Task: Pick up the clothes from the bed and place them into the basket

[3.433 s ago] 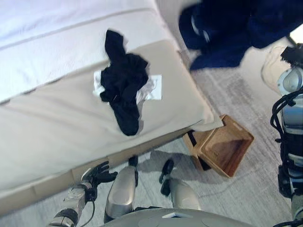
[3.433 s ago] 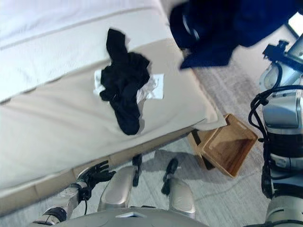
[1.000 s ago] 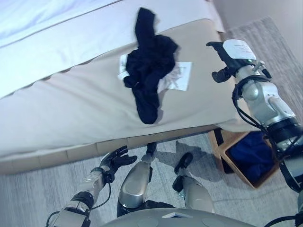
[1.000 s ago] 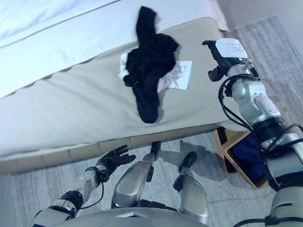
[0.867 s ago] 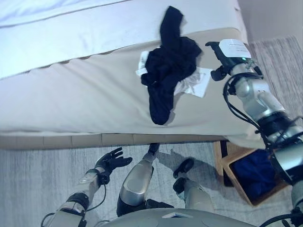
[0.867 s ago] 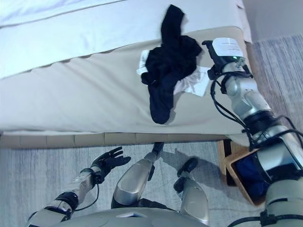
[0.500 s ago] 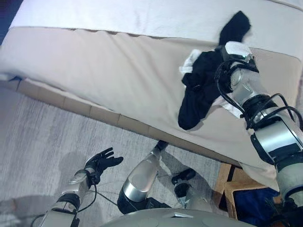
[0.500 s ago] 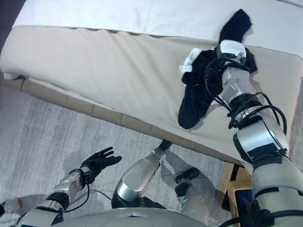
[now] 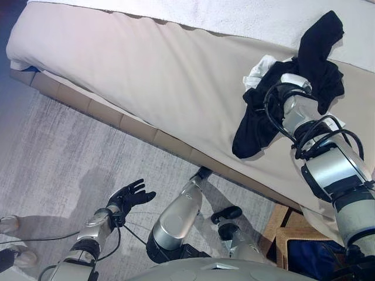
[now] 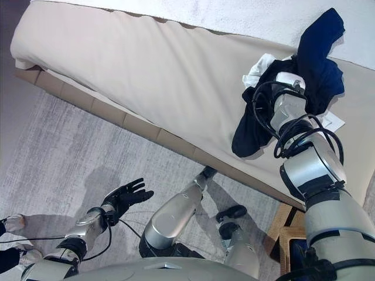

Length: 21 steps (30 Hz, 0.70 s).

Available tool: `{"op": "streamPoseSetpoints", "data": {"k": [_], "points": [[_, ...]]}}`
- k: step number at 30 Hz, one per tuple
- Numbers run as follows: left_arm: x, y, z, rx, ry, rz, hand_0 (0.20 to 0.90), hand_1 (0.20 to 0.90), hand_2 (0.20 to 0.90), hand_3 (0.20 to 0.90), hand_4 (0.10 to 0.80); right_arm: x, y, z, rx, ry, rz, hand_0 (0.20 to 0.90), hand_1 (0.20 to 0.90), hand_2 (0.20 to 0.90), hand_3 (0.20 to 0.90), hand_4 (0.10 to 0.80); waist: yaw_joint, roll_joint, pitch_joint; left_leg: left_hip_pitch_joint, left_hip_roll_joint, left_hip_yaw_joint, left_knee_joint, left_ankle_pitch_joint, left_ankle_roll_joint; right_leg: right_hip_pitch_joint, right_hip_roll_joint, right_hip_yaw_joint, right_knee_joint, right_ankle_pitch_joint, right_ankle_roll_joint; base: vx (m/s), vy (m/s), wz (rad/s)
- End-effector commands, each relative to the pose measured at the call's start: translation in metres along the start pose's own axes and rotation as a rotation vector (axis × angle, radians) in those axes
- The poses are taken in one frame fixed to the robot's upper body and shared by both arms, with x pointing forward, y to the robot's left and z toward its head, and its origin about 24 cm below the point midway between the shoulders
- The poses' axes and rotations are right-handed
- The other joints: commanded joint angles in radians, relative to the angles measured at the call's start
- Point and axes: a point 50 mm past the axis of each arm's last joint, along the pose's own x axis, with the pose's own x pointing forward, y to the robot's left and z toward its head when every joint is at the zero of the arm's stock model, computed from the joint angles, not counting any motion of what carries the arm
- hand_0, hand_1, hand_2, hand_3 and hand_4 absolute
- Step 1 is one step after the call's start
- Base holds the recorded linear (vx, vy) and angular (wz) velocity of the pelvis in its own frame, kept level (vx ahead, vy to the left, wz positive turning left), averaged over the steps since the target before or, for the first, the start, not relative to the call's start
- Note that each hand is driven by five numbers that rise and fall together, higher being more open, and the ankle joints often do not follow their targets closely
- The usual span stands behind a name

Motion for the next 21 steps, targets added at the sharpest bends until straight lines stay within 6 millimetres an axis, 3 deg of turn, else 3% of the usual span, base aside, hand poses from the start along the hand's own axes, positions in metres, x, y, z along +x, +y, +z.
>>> {"op": "streamPoseSetpoints", "data": {"k": [1, 4, 6, 7, 10, 14, 16, 21], "points": [[-0.014, 0.019, -0.017, 0.014, 0.016, 0.054, 0.9, 0.9, 0.9, 0.9, 0.8, -0.017, -0.074, 0.057, 0.157, -0.292, -0.448, 0.3, 0.3, 0.3, 0.2, 0.1, -0.007, -0.043, 0.009, 0.044, 0.061, 0.143, -0.107, -0.046, 0.066, 0.042, -0.014, 0.031, 0.142, -0.043, -0.019, -0.029, 0.01, -0.19], [-0.017, 0.018, -0.029, -0.01, 0.026, 0.075, 0.9, 0.9, 0.9, 0.9, 0.8, -0.04, -0.105, 0.069, 0.338, -0.424, -0.656, 0.3, 0.3, 0.3, 0.2, 0.1, -0.049, -0.046, -0.012, 0.092, 0.073, 0.165, -0.131, -0.058, 0.069, 0.056, -0.009, 0.07, 0.133, -0.04, -0.015, -0.013, 0.002, -0.21], [-0.024, 0.023, -0.044, -0.024, 0.062, 0.096, 0.9, 0.9, 0.9, 0.9, 0.8, -0.058, -0.122, 0.061, 0.463, -0.485, -0.757, 0.3, 0.3, 0.3, 0.2, 0.1, -0.098, -0.046, -0.051, 0.148, 0.082, 0.188, -0.155, -0.072, 0.069, 0.08, 0.003, 0.123, 0.109, -0.042, -0.013, 0.061, 0.004, -0.28], [-0.024, 0.023, -0.044, -0.022, 0.064, 0.097, 0.9, 0.9, 0.9, 0.9, 0.8, -0.059, -0.121, 0.06, 0.463, -0.483, -0.756, 0.3, 0.3, 0.3, 0.2, 0.1, -0.096, -0.046, -0.052, 0.151, 0.083, 0.189, -0.156, -0.072, 0.069, 0.082, 0.004, 0.123, 0.108, -0.042, -0.013, 0.065, -0.025, -0.32], [-0.03, 0.026, -0.056, -0.006, 0.1, 0.105, 0.9, 0.9, 0.9, 0.9, 0.8, -0.07, -0.128, 0.045, 0.523, -0.498, -0.841, 0.3, 0.3, 0.3, 0.2, 0.1, -0.134, -0.05, -0.092, 0.197, 0.089, 0.205, -0.183, -0.074, 0.068, 0.112, 0.028, 0.159, 0.065, -0.046, -0.013, 0.058, -0.052, -0.33], [-0.039, 0.03, -0.075, 0.023, 0.167, 0.129, 0.9, 0.9, 0.9, 0.9, 0.8, -0.082, -0.132, 0.009, 0.523, -0.444, -0.924, 0.3, 0.3, 0.3, 0.2, 0.1, -0.188, -0.069, -0.174, 0.257, 0.099, 0.25, -0.218, -0.076, 0.059, 0.177, 0.072, 0.193, -0.023, -0.053, -0.01, 0.046, -0.102, -0.34], [-0.042, 0.031, -0.082, 0.032, 0.197, 0.145, 0.9, 0.9, 0.9, 0.9, 0.8, -0.087, -0.133, -0.006, 0.526, -0.42, -0.952, 0.3, 0.3, 0.3, 0.2, 0.1, -0.207, -0.074, -0.206, 0.266, 0.103, 0.278, -0.216, -0.061, 0.061, 0.193, 0.087, 0.184, -0.059, -0.036, -0.015, -0.029, -0.072, -0.41], [-0.044, 0.027, -0.095, 0.058, 0.282, 0.167, 0.9, 0.9, 0.9, 0.9, 0.8, -0.098, -0.141, -0.04, 0.513, -0.329, -1.032, 0.3, 0.3, 0.3, 0.2, 0.1, -0.29, -0.088, -0.287, 0.334, 0.125, 0.373, -0.227, -0.081, 0.045, 0.232, 0.13, 0.226, -0.141, -0.042, -0.021, 0.029, -0.137, -0.61]]}}
